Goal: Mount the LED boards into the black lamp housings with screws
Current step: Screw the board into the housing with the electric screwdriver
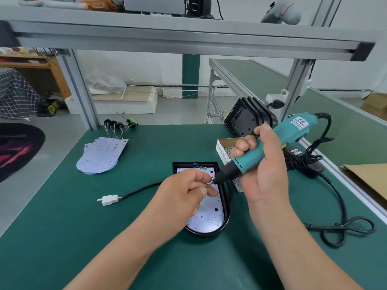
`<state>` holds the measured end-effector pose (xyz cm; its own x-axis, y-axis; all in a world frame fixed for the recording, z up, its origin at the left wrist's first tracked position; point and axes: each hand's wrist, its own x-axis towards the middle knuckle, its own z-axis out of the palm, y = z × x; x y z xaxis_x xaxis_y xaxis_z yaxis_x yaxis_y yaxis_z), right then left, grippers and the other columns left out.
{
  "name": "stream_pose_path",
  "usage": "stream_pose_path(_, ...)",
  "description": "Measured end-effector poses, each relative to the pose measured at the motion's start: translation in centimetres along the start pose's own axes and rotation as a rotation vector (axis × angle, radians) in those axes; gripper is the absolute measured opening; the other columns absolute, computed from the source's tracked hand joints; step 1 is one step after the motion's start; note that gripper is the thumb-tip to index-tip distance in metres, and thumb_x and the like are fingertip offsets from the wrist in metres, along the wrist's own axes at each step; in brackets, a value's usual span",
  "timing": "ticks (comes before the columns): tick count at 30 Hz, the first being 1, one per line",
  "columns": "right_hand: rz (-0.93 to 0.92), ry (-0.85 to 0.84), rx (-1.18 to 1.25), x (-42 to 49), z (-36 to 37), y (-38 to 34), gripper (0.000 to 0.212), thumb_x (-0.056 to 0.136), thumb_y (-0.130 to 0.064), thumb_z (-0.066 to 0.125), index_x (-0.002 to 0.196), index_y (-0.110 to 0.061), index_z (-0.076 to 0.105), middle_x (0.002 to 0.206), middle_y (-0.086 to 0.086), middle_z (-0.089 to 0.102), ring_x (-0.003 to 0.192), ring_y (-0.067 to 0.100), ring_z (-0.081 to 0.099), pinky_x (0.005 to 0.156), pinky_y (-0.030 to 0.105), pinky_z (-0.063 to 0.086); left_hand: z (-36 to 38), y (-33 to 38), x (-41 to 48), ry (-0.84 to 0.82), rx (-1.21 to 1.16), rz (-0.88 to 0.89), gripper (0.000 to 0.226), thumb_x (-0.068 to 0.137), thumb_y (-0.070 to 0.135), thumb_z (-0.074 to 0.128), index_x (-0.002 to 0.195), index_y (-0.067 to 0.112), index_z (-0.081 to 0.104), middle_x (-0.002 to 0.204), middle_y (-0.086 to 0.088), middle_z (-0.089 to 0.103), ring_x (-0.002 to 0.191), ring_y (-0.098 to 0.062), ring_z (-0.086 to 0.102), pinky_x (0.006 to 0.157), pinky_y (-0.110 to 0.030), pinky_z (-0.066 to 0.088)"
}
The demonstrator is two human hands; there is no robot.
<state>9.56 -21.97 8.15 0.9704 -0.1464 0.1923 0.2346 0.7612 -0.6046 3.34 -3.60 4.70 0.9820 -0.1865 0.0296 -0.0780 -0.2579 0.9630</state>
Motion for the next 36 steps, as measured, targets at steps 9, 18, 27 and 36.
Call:
stream_pose_path(9,0.084,0.159,0.119,0.5,-0.5,0.9,0.021,0.099,-0.027,0.071,0.086,-0.015,0.059,0.071,0.000,0.047,0.062,0.015,0.052,0.055,0.026,0.049,0.2,-0.3,0.0,0.000,0.020,0.012,0.034,0.107,0.011,0.055,0.127,0.037,0.066,0.111,0.017,0.079,0.054,-0.008,0.048,0.055,-0.016,0.044)
stream_pose_path(18,0.091,0.165,0.163,0.6,-0.7,0.8,0.022,0.099,-0.022,0.070,0.082,-0.015,0.060,0.071,0.001,0.046,0.062,0.015,0.051,0.056,0.026,0.049,0.3,0.4,-0.2,-0.006,-0.109,-0.042,0.043,0.107,0.006,0.055,0.134,0.039,0.060,0.117,0.019,0.078,0.052,-0.012,0.045,0.047,-0.018,0.040)
stream_pose_path(27,0.084,0.183,0.172,0.5,-0.7,0.5,0.020,0.098,-0.022,0.070,0.084,-0.014,0.058,0.070,0.000,0.046,0.061,0.015,0.051,0.056,0.026,0.049,-0.6,0.9,-0.1,0.013,-0.135,-0.001,0.038,0.108,0.009,0.055,0.127,0.042,0.059,0.113,0.021,0.078,0.053,-0.012,0.048,0.047,-0.022,0.043)
stream_pose_path(36,-0.016,0.216,0.150,1.4,-1.8,-0.5,0.019,0.096,-0.021,0.071,0.092,-0.014,0.054,0.071,-0.001,0.048,0.064,0.014,0.051,0.060,0.026,0.049,-3.5,-1.2,2.8,0.401,-0.370,-0.237,0.015,0.099,0.007,0.049,0.098,0.004,0.064,0.068,-0.003,0.065,0.046,-0.013,0.037,0.040,-0.019,0.024)
